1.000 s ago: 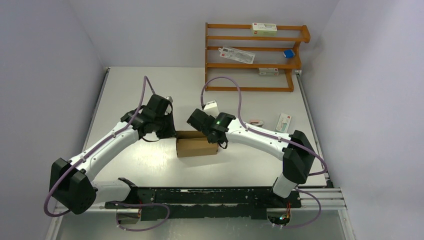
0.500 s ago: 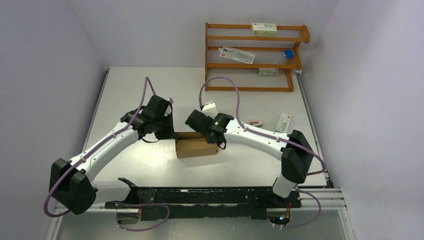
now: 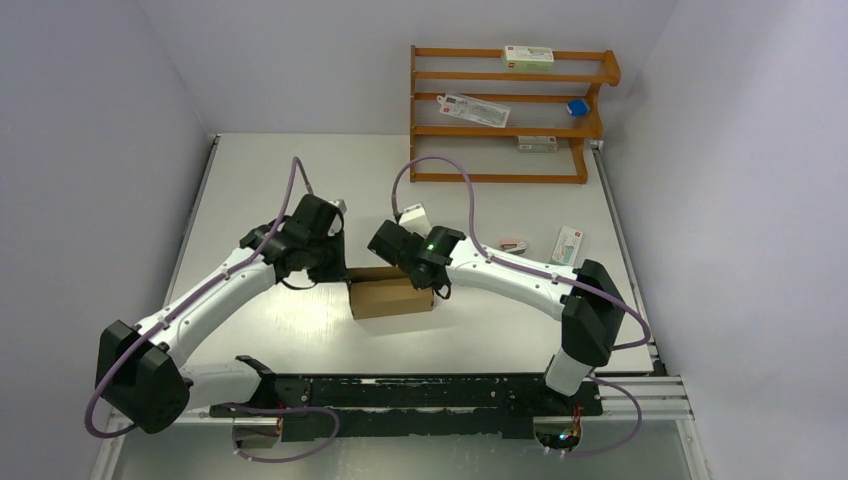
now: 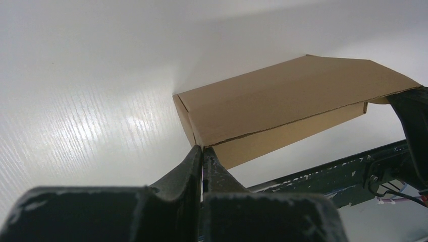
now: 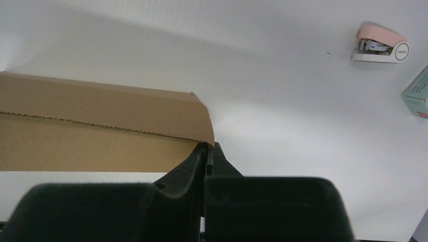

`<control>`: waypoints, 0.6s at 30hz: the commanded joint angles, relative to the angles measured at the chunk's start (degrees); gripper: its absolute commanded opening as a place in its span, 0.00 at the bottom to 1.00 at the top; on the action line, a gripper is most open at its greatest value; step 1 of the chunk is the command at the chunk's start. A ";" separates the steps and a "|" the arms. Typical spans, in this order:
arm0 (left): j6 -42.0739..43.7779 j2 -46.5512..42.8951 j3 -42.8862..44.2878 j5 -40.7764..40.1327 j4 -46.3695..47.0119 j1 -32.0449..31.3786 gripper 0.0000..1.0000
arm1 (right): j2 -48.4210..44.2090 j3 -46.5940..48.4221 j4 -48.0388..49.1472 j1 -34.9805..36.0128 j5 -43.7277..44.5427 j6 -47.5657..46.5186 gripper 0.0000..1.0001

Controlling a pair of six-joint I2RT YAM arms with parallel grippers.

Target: Fold the paper box

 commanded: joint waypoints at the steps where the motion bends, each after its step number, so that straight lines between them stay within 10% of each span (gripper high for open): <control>1: -0.98 -1.40 -1.97 2.87 2.90 -0.71 0.05 | 2.17 0.71 -1.50 1.29 -4.75 -1.85 0.00; 18: -1.59 -0.74 -2.35 3.07 4.05 -0.73 0.05 | 3.45 4.07 -2.36 1.03 -5.40 -3.94 0.00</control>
